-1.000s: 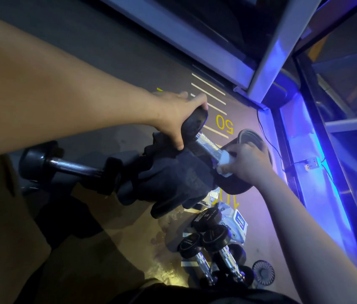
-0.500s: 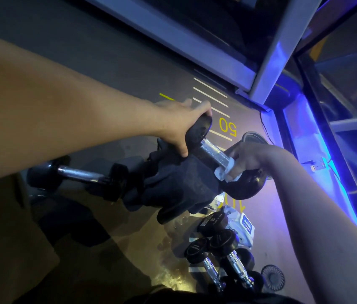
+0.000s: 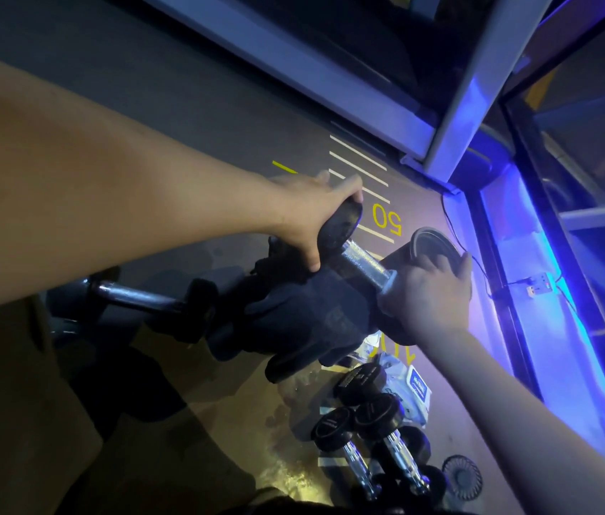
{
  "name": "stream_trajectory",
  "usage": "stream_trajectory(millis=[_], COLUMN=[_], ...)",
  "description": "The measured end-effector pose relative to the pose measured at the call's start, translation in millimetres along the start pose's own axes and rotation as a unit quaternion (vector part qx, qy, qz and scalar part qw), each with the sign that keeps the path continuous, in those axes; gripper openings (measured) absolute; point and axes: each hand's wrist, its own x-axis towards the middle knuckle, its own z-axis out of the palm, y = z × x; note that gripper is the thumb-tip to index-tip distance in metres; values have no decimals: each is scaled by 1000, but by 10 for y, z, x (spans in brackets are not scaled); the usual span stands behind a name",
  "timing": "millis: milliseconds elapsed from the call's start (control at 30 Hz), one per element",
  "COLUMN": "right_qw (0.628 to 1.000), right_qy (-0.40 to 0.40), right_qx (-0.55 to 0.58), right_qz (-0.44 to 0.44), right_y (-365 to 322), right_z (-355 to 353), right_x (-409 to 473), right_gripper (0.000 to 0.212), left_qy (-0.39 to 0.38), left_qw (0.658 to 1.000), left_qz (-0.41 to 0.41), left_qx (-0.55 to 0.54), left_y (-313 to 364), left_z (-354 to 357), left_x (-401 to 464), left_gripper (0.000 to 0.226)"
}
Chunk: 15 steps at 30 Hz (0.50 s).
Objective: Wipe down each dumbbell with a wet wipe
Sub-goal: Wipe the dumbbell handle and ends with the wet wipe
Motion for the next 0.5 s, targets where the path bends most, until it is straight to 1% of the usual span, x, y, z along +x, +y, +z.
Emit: stream_trajectory(millis=[33,67,133,167,200,233,267,300,333,367,433,500], right_qw=[999,999,998,995,988,976,956,927,896,870,842,834], right_qy=[30,31,-33,-80,-128,-180,-234,-301,-366,-416,-472,-490], right_qx=[-13,-21,-21,-8,15,61,127,186,223,238,231,218], right_qz=[-13,-25,-46,-61,-83,-108,-123,-124,-119,-119,-124,-129], right_y=[-20,-36,-18,19,75,142,209,271,316,340,338,328], right_z=[-4,-44,-140,-169,-198,-237,-281,-299,-313,-336,-361,-334], right_x=[-12,-8,67,141,224,313,405,499,590,672,797,864], right_gripper=[22,20,16,21,31,39,39,35,34,38,48,52], left_qy=[0,0,2,2,3,4,6,8,8,10,11,12], left_qw=[1000,1000,1000,1000,1000,1000,1000,1000,999,999,999,999], left_qz=[-2,-4,-4,-2,0,3,6,10,13,15,16,15], left_qx=[-2,-4,-3,5,13,19,24,28,33,37,38,31], left_y=[5,8,16,19,22,23,24,26,24,23,14,3], left_z=[-3,-1,6,13,19,23,26,27,28,28,29,25], left_x=[0,1,3,3,0,-6,-12,-20,-26,-27,-18,-1], left_gripper=[106,105,105,105,106,106,106,106,106,106,107,107])
